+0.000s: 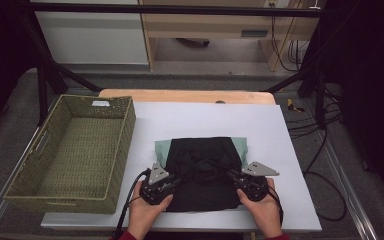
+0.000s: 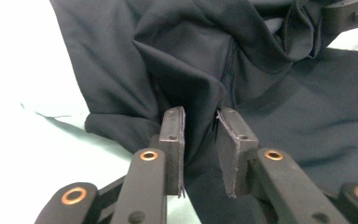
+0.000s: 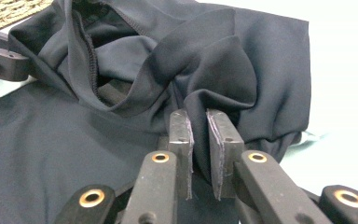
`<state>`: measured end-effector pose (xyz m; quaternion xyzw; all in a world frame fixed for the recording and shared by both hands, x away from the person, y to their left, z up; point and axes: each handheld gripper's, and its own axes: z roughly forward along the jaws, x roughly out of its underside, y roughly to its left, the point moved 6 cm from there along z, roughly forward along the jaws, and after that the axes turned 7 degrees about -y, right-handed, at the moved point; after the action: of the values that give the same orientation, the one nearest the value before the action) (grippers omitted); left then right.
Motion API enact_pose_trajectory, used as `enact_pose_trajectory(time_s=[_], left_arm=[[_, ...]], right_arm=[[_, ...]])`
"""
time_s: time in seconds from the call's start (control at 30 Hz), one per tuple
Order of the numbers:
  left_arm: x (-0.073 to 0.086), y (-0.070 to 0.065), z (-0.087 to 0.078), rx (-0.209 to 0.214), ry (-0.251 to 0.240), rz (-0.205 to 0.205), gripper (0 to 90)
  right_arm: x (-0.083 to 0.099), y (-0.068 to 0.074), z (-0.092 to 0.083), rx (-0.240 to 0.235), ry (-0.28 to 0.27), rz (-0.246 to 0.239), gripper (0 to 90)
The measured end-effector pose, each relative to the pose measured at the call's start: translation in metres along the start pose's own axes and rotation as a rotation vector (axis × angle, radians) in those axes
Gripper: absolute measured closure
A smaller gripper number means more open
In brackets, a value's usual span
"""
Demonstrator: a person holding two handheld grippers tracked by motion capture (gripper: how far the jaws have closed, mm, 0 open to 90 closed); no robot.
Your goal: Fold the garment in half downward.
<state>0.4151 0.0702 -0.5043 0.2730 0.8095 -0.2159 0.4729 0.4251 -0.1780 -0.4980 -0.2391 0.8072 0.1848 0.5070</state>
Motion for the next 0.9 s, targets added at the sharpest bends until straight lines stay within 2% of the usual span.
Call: enact_pose_trajectory(time_s=[0.23,0.4,0.6,0.67,0.77,0.83,0.87,0.9], left_arm=[[-0.002,-0.001,-0.008,-0.002,-0.04,-0.007,57.2],[-0.004,-0.003,-0.015,0.004,-0.06,0.0,50.4],[-0.013,0.0,-0.028,0.006,-0.096,0.002,46.4],[-0.018,0.002,-0.03,0.002,-0.104,0.015,45.6],[-0.027,0.005,-0.027,0.007,-0.106,0.014,45.0],[-0.035,0.006,-0.022,-0.007,-0.101,0.046,44.6],[-0.035,0.006,-0.022,-0.007,-0.101,0.046,44.6],[-0.043,0.006,-0.015,-0.001,-0.091,0.057,44.4]], right_arm=[[0.001,0.001,-0.006,-0.009,-0.016,0.023,68.2],[-0.001,0.001,-0.009,0.002,-0.027,0.033,53.0],[-0.006,0.004,-0.016,0.013,-0.029,0.038,37.0],[-0.009,0.006,-0.018,0.009,-0.032,0.039,34.2],[-0.018,0.008,-0.019,0.016,-0.032,0.015,31.7],[-0.026,0.008,-0.019,0.017,-0.039,0.011,31.6],[-0.03,0.008,-0.017,0.017,-0.035,0.0,31.7],[-0.034,0.008,-0.015,0.02,-0.029,-0.02,32.0]])
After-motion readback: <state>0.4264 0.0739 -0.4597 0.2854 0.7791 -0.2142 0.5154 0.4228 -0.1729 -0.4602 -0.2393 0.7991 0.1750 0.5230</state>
